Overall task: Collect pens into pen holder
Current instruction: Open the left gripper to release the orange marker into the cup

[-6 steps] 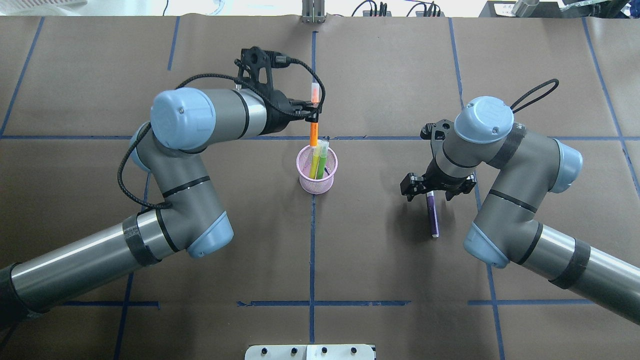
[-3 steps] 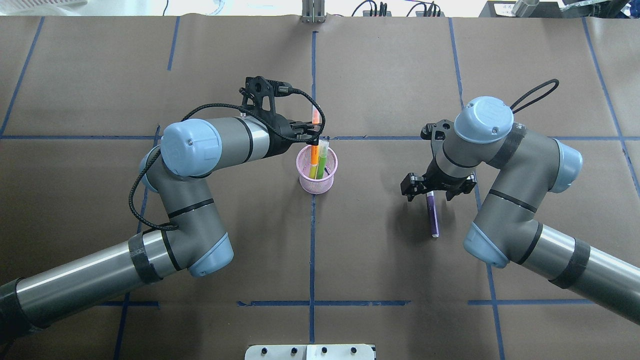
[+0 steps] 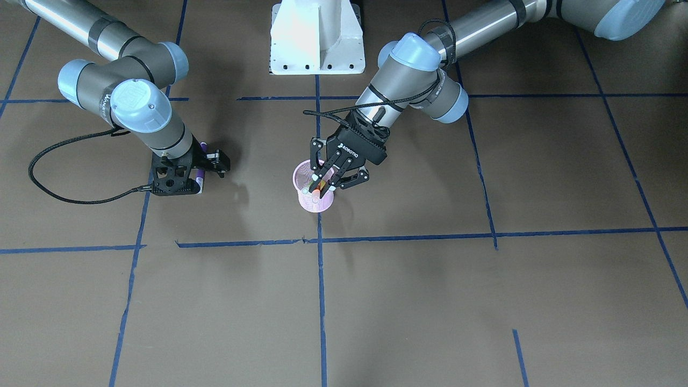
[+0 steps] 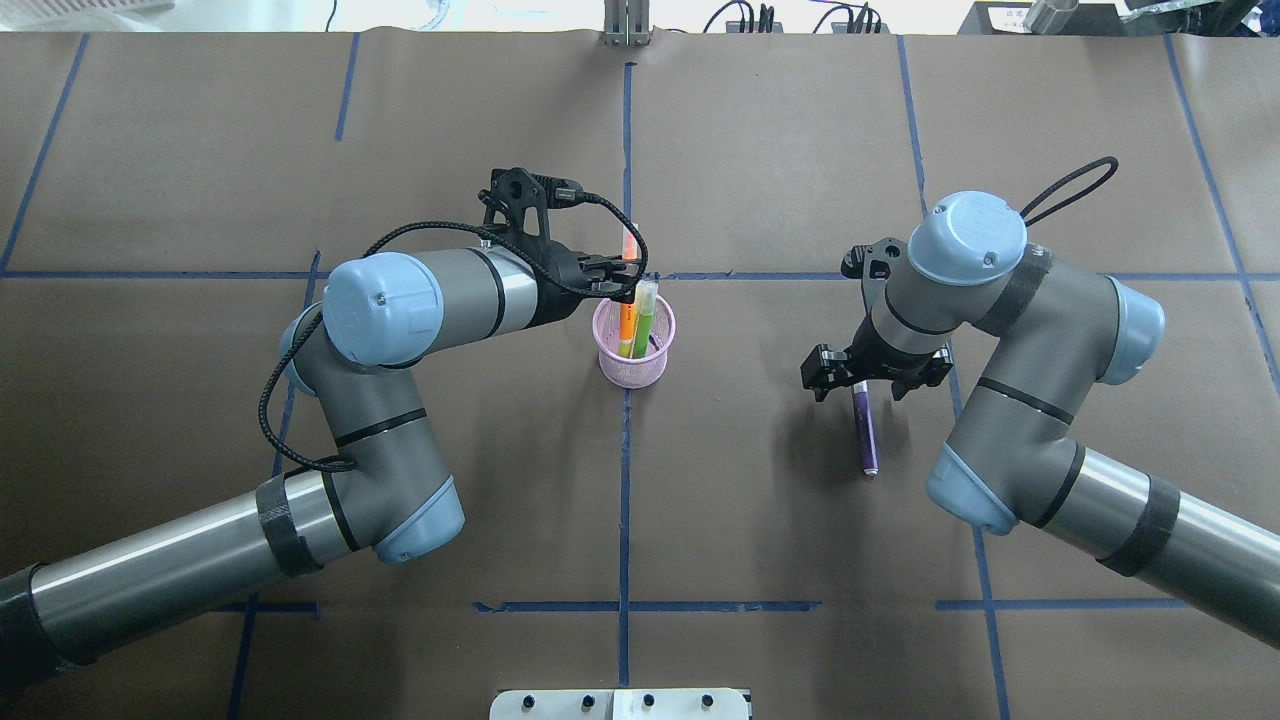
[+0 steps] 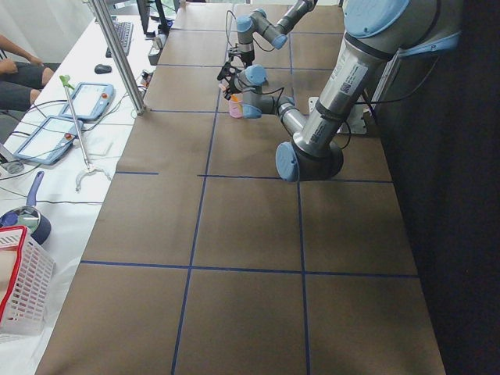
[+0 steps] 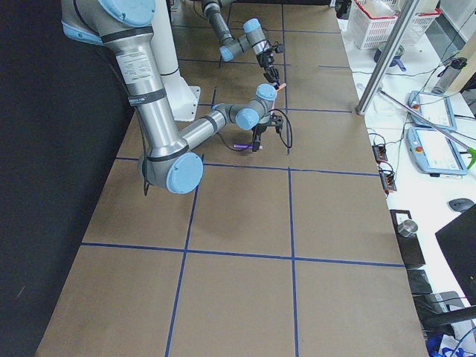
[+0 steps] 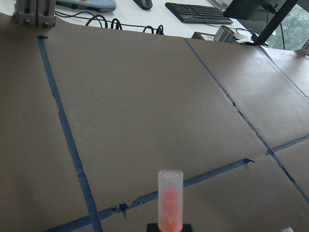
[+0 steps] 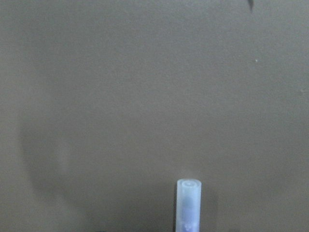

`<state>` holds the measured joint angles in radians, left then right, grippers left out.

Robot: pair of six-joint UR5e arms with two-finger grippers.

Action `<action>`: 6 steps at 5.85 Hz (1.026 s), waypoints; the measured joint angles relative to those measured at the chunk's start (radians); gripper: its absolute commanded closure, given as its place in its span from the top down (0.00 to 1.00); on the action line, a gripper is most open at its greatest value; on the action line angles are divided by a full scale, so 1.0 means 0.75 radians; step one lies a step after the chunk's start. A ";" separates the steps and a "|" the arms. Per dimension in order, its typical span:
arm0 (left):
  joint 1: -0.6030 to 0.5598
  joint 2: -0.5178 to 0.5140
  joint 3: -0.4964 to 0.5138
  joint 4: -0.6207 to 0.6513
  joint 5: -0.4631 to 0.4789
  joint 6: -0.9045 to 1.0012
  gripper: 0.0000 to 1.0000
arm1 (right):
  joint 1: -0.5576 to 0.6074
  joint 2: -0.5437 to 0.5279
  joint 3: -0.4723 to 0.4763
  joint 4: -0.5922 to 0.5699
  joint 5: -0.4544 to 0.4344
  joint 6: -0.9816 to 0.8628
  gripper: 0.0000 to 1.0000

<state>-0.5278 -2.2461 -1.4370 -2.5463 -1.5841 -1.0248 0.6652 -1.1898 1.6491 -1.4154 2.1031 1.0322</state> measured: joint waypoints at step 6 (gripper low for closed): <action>-0.039 -0.006 -0.018 0.031 -0.010 -0.072 1.00 | 0.003 0.008 -0.005 -0.005 0.002 0.044 0.63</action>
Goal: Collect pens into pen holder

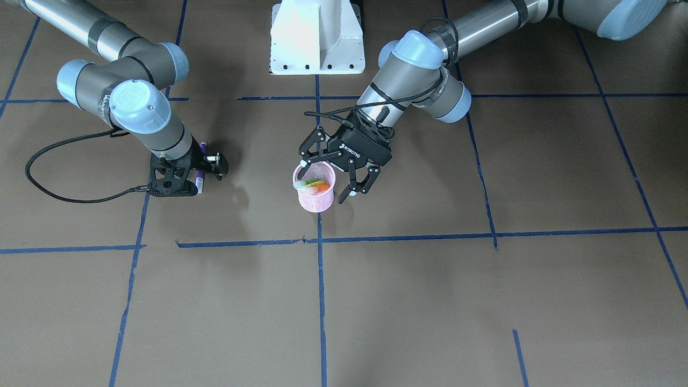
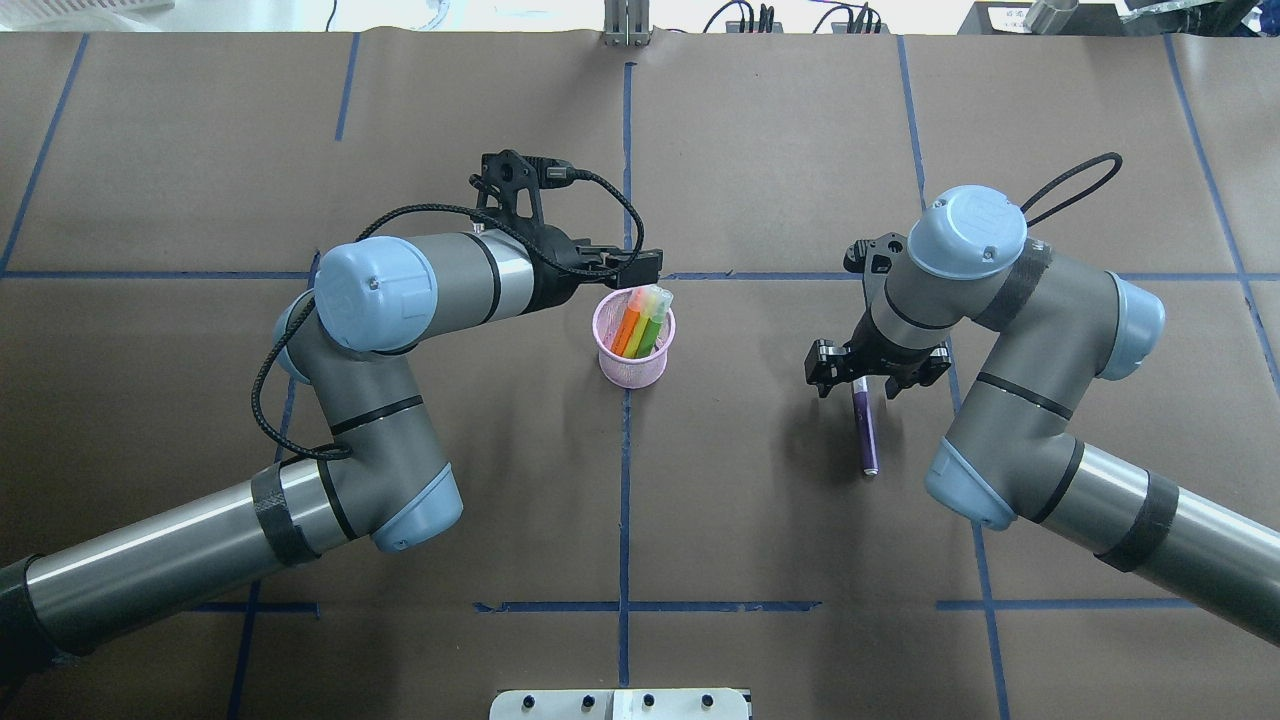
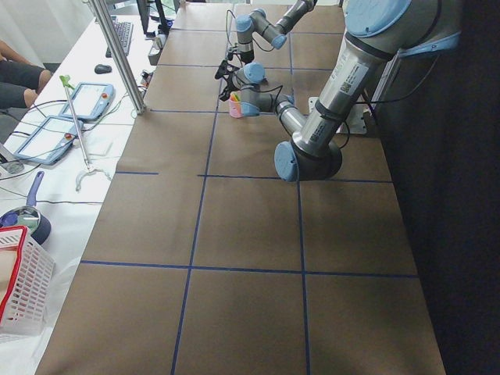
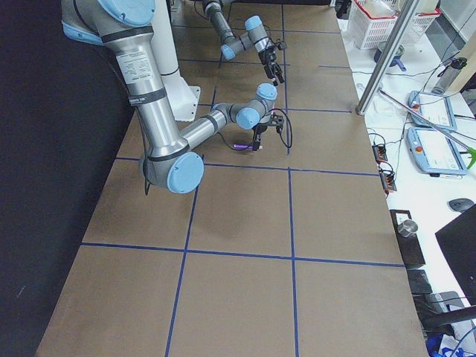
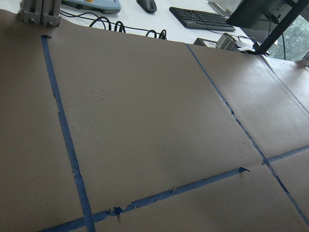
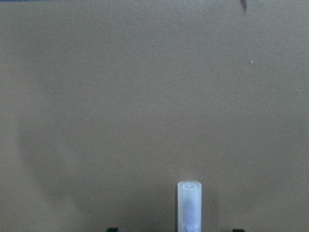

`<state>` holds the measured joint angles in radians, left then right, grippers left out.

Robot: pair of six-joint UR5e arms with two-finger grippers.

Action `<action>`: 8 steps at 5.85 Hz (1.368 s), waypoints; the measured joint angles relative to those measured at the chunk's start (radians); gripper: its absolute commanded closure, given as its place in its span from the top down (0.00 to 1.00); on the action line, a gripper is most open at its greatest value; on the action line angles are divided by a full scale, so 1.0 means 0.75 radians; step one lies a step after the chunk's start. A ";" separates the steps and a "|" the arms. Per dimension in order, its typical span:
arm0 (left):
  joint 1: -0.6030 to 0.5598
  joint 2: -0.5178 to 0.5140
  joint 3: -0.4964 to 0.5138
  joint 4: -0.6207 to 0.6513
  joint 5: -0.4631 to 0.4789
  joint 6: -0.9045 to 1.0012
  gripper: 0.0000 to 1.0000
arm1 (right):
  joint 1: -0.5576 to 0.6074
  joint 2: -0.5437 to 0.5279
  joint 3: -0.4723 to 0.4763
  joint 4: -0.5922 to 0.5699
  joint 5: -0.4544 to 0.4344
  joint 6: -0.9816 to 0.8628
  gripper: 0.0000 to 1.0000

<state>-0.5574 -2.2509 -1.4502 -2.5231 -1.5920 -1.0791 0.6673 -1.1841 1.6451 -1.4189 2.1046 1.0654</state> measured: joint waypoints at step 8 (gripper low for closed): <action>-0.732 0.033 -0.106 0.782 -1.180 0.259 1.00 | 0.001 -0.003 -0.006 0.001 0.000 0.001 0.00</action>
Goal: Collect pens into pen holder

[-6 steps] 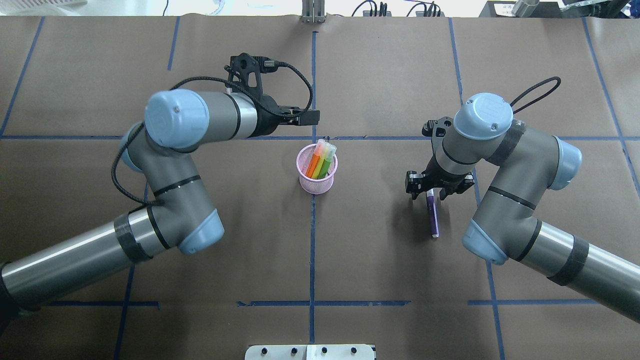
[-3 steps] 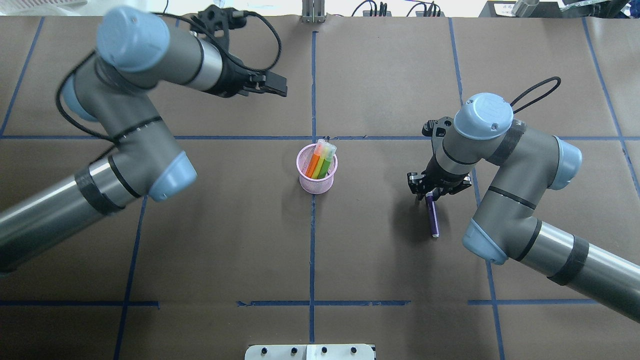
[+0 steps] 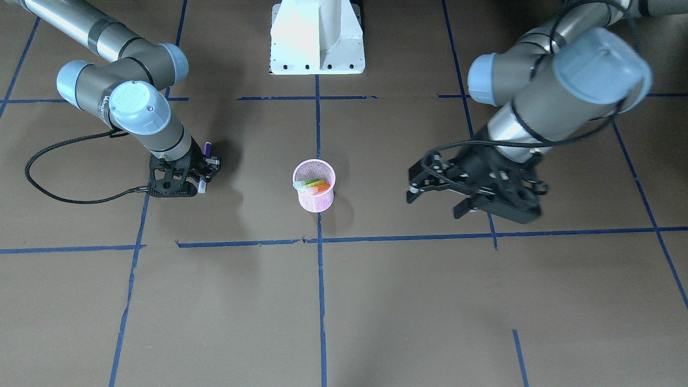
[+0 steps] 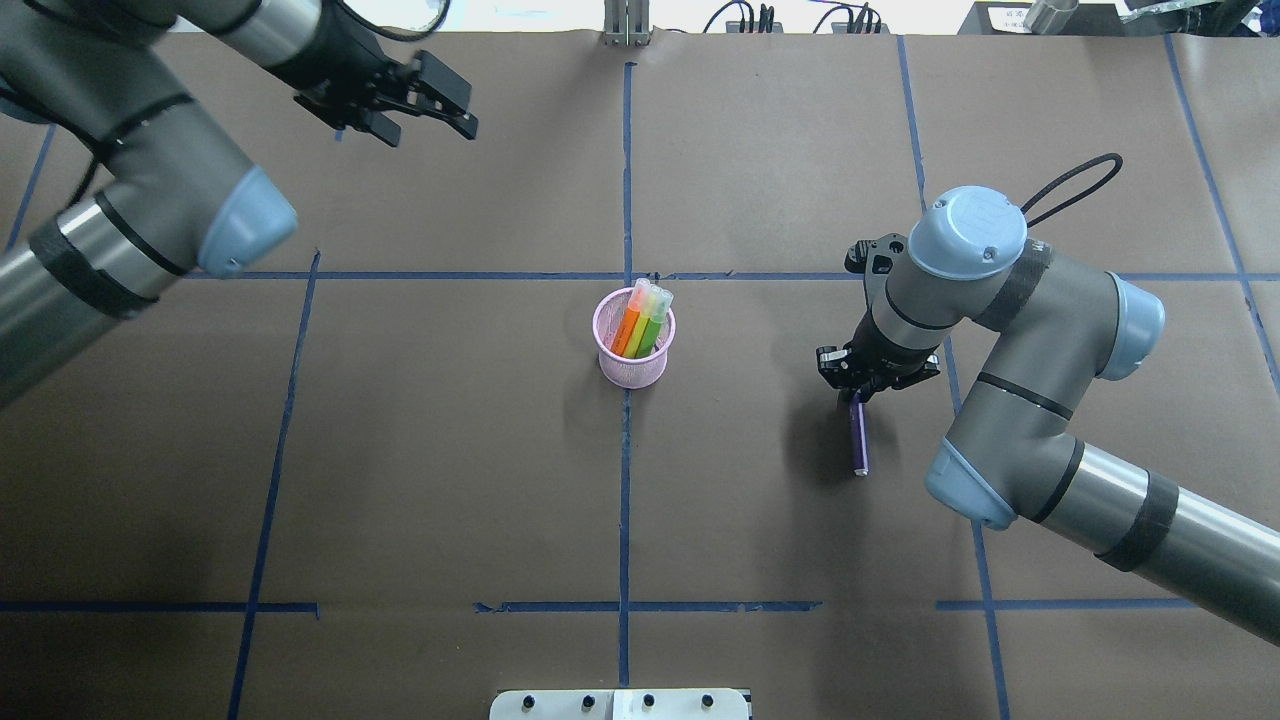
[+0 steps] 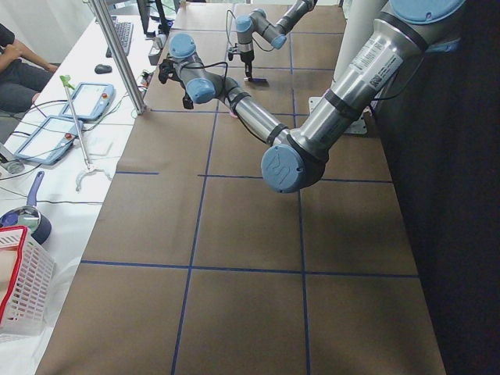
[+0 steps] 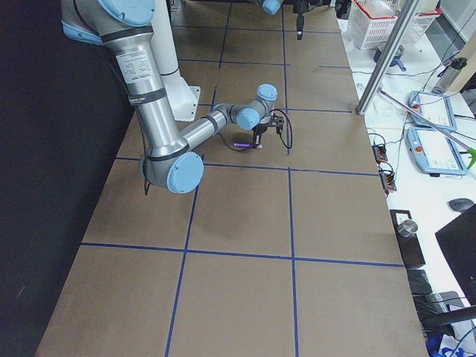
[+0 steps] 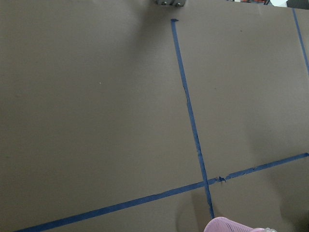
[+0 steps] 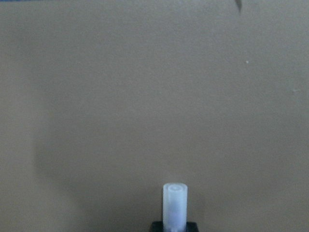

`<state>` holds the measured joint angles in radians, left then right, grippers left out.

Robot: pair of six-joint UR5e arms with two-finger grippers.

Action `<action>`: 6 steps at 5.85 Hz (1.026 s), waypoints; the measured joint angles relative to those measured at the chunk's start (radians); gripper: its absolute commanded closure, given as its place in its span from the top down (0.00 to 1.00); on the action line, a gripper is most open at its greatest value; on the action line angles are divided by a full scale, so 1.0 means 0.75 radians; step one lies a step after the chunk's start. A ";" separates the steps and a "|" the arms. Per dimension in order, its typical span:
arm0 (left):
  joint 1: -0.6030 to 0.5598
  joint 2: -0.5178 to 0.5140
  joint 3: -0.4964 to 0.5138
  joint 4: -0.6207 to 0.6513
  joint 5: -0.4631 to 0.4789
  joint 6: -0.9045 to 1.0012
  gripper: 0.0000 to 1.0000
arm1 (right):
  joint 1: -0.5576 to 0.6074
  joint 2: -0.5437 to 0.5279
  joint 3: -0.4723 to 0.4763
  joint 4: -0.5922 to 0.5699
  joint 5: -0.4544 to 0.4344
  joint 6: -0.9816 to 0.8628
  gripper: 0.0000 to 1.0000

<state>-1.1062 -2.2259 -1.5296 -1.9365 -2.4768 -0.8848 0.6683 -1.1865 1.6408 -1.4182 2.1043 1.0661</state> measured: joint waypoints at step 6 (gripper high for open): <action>-0.403 0.156 0.202 0.732 0.059 1.288 1.00 | 0.122 0.037 0.098 0.018 -0.171 -0.041 0.00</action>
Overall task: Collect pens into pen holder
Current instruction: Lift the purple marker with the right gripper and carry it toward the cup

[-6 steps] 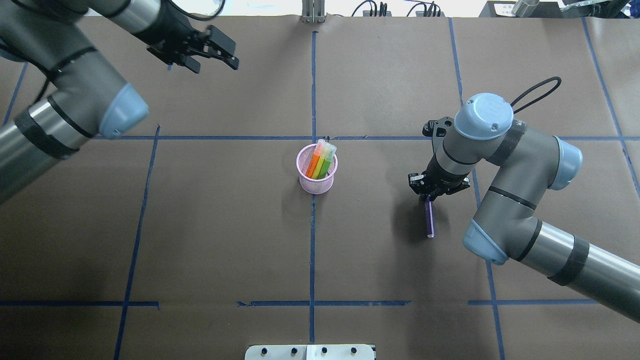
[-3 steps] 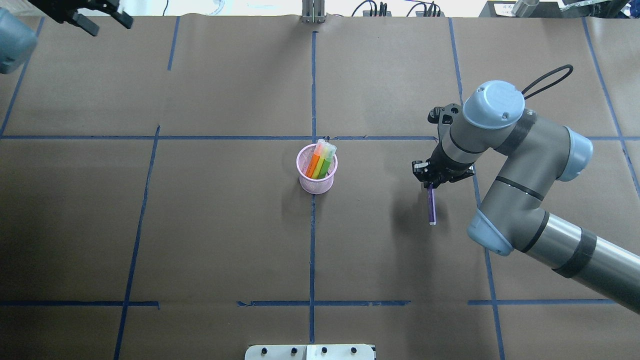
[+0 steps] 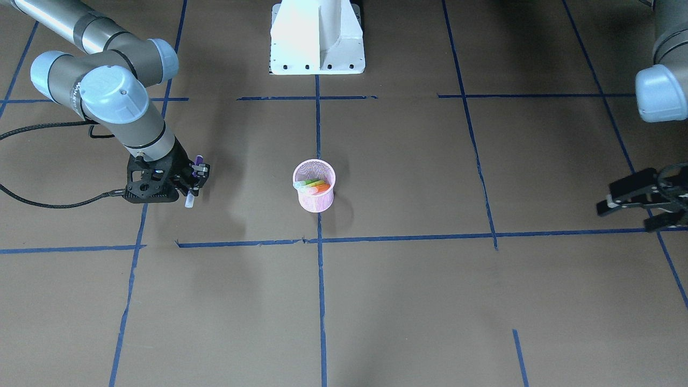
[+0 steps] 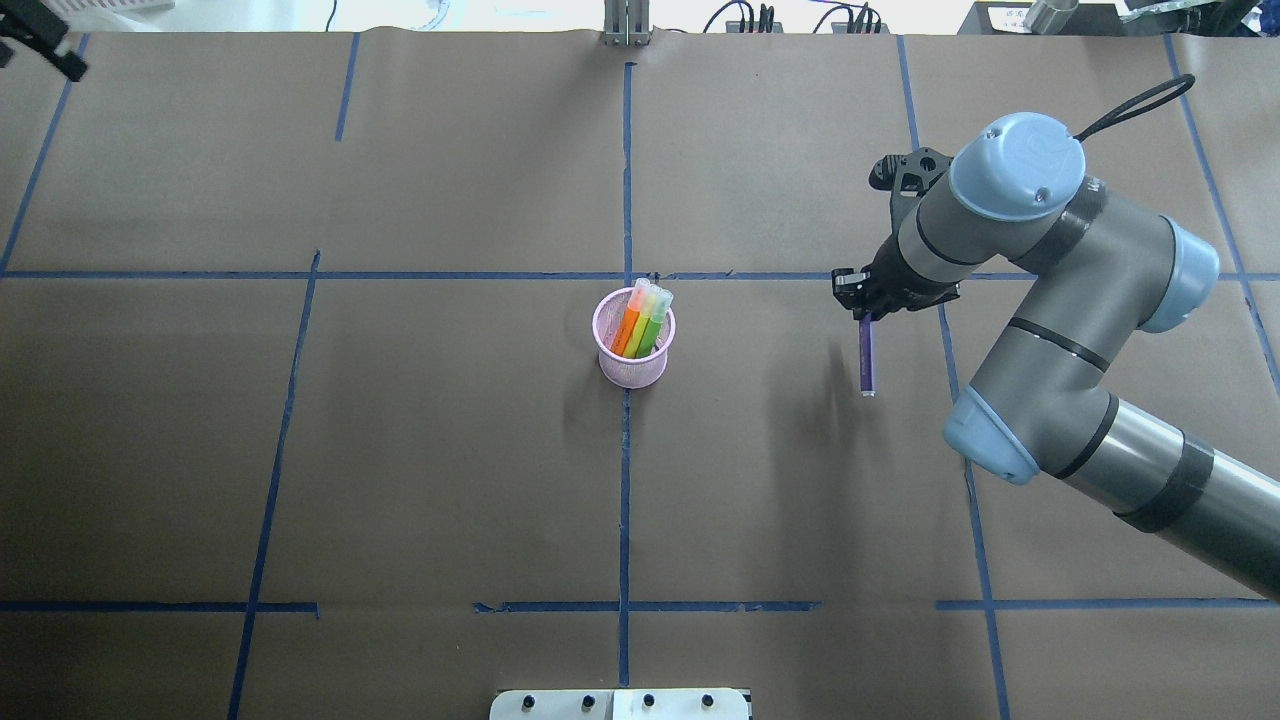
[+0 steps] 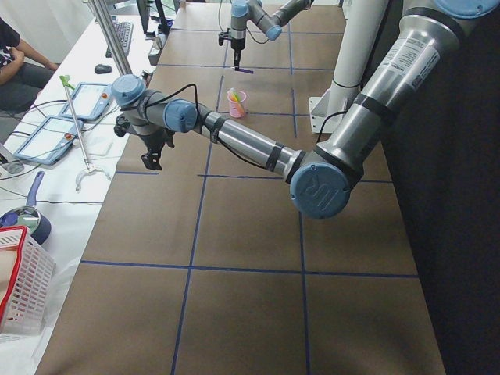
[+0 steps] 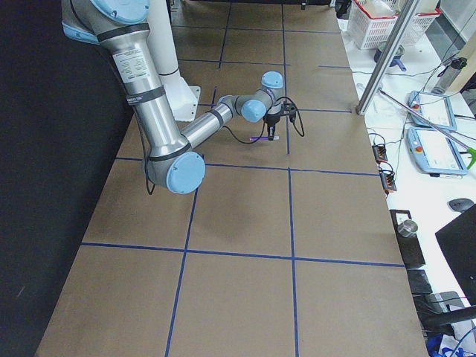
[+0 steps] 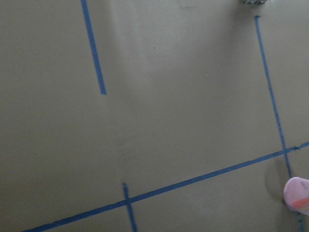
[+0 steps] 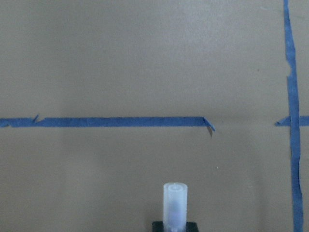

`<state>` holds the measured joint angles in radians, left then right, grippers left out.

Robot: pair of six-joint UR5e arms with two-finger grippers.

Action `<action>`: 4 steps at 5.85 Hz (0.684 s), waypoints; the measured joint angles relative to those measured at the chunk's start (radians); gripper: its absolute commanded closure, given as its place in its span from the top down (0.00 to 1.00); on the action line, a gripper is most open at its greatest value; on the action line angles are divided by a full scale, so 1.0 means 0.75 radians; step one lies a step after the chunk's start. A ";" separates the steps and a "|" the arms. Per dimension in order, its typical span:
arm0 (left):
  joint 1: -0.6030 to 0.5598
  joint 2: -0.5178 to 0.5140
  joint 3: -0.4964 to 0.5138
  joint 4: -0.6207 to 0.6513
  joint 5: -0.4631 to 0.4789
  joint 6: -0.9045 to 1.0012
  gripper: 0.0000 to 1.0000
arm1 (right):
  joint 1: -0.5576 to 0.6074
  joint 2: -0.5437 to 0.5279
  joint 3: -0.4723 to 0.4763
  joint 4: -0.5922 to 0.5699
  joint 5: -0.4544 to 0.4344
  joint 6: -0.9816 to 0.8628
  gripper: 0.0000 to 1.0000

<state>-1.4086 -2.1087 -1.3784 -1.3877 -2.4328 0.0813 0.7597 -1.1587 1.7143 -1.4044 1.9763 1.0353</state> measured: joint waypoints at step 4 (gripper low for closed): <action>-0.146 0.187 0.268 -0.120 0.140 0.380 1.00 | 0.065 0.082 0.091 0.001 -0.206 -0.046 0.00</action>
<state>-1.5180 -1.9682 -1.1773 -1.4780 -2.3281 0.3662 0.8083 -1.0971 1.7827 -1.4040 1.8217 1.0009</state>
